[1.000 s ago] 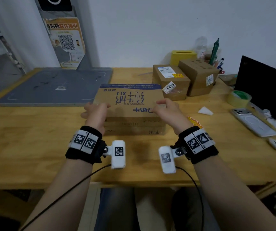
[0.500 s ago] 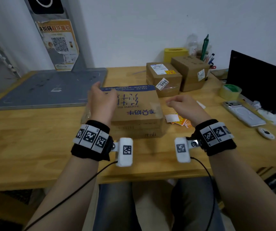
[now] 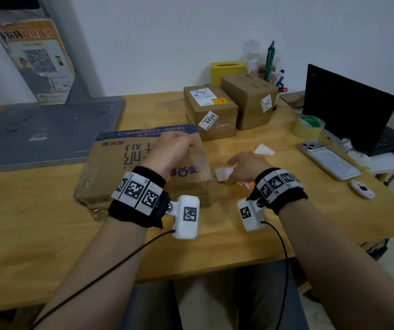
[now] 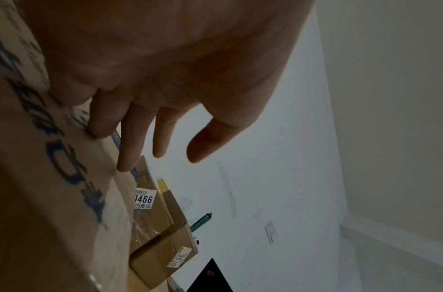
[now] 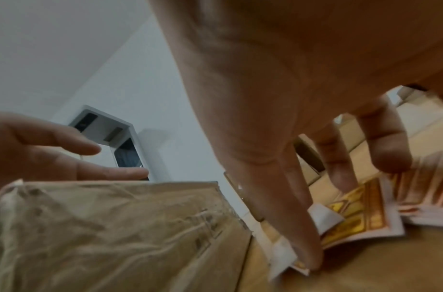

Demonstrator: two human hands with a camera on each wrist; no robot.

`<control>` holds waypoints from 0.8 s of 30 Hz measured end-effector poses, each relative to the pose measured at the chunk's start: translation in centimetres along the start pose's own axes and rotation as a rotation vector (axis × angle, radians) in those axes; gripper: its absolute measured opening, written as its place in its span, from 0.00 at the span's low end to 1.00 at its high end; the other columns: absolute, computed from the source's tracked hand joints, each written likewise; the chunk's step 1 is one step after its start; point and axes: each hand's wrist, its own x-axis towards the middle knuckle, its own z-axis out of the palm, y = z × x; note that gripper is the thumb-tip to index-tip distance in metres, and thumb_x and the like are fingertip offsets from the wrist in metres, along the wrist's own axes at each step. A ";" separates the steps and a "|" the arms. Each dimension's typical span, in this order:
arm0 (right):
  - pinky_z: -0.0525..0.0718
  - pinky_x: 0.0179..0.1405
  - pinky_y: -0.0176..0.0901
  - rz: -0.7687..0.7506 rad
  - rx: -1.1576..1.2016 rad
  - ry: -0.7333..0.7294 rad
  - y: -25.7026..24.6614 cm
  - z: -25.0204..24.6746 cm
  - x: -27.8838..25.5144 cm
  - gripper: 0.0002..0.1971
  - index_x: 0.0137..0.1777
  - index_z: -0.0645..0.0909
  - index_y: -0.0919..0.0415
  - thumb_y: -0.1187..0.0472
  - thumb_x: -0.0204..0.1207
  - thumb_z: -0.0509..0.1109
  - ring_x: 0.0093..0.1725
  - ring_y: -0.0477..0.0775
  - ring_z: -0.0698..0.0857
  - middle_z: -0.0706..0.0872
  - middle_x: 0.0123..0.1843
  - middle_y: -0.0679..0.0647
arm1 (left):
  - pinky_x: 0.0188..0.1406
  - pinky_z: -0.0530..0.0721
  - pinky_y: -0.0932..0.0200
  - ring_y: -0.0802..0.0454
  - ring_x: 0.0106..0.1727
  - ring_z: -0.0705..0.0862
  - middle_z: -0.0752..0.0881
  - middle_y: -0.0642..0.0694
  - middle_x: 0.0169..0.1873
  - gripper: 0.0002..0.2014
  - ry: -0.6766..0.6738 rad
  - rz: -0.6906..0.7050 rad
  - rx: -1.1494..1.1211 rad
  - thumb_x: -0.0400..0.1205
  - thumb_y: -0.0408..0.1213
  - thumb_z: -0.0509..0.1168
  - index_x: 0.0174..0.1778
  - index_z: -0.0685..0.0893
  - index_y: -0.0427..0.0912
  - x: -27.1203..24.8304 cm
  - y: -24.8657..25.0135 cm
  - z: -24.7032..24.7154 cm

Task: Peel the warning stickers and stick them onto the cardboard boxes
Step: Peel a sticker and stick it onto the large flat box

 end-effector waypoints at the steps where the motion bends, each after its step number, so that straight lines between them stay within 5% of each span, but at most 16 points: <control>1: 0.77 0.77 0.60 0.005 -0.011 -0.005 0.0 -0.1 0.3 0.39 0.79 0.78 0.45 0.48 0.67 0.86 0.79 0.67 0.73 0.73 0.80 0.58 | 0.43 0.69 0.58 0.49 0.66 0.80 0.86 0.49 0.61 0.07 0.006 0.002 -0.005 0.82 0.38 0.64 0.52 0.86 0.51 0.2 0.0 0.1; 5: 0.78 0.76 0.60 -0.001 -0.010 -0.005 0.5 0.0 1.3 0.35 0.75 0.83 0.47 0.49 0.66 0.87 0.76 0.66 0.75 0.74 0.76 0.58 | 0.43 0.69 0.58 0.50 0.63 0.79 0.85 0.49 0.60 0.10 0.013 0.002 -0.004 0.83 0.39 0.65 0.57 0.87 0.48 0.6 -0.2 0.5; 9: 0.86 0.67 0.60 -0.002 0.036 0.024 0.3 0.1 1.4 0.25 0.58 0.87 0.45 0.50 0.60 0.89 0.68 0.65 0.82 0.81 0.69 0.56 | 0.37 0.68 0.61 0.51 0.61 0.79 0.85 0.49 0.60 0.11 0.011 0.007 -0.012 0.82 0.39 0.65 0.60 0.87 0.47 0.8 0.0 0.6; 12: 0.88 0.64 0.60 0.000 0.053 0.013 0.2 0.1 1.4 0.21 0.46 0.82 0.42 0.51 0.58 0.90 0.66 0.64 0.83 0.83 0.66 0.56 | 0.38 0.68 0.62 0.52 0.61 0.78 0.85 0.50 0.60 0.12 0.007 0.014 -0.011 0.82 0.39 0.66 0.60 0.87 0.47 0.8 -0.1 0.6; 17: 0.88 0.64 0.60 -0.003 0.061 0.030 0.3 0.0 1.2 0.23 0.46 0.80 0.45 0.53 0.59 0.90 0.65 0.64 0.84 0.81 0.66 0.57 | 0.50 0.71 0.55 0.51 0.62 0.78 0.85 0.50 0.61 0.11 0.005 0.008 -0.024 0.82 0.39 0.66 0.58 0.88 0.47 0.7 -0.3 0.3; 20: 0.89 0.61 0.58 -0.010 0.058 0.030 0.2 -0.1 1.0 0.25 0.50 0.80 0.48 0.54 0.59 0.90 0.61 0.62 0.86 0.82 0.65 0.58 | 0.45 0.70 0.57 0.53 0.58 0.78 0.84 0.51 0.60 0.11 -0.001 0.014 -0.023 0.83 0.39 0.66 0.59 0.87 0.47 0.7 -0.3 0.3; 24: 0.85 0.41 0.45 -0.040 0.131 -0.014 0.5 -0.7 0.1 0.19 0.54 0.84 0.57 0.56 0.68 0.87 0.50 0.56 0.86 0.87 0.55 0.58 | 0.45 0.69 0.57 0.53 0.58 0.77 0.84 0.52 0.61 0.11 -0.022 0.018 -0.019 0.83 0.39 0.66 0.60 0.87 0.48 0.7 -0.4 0.4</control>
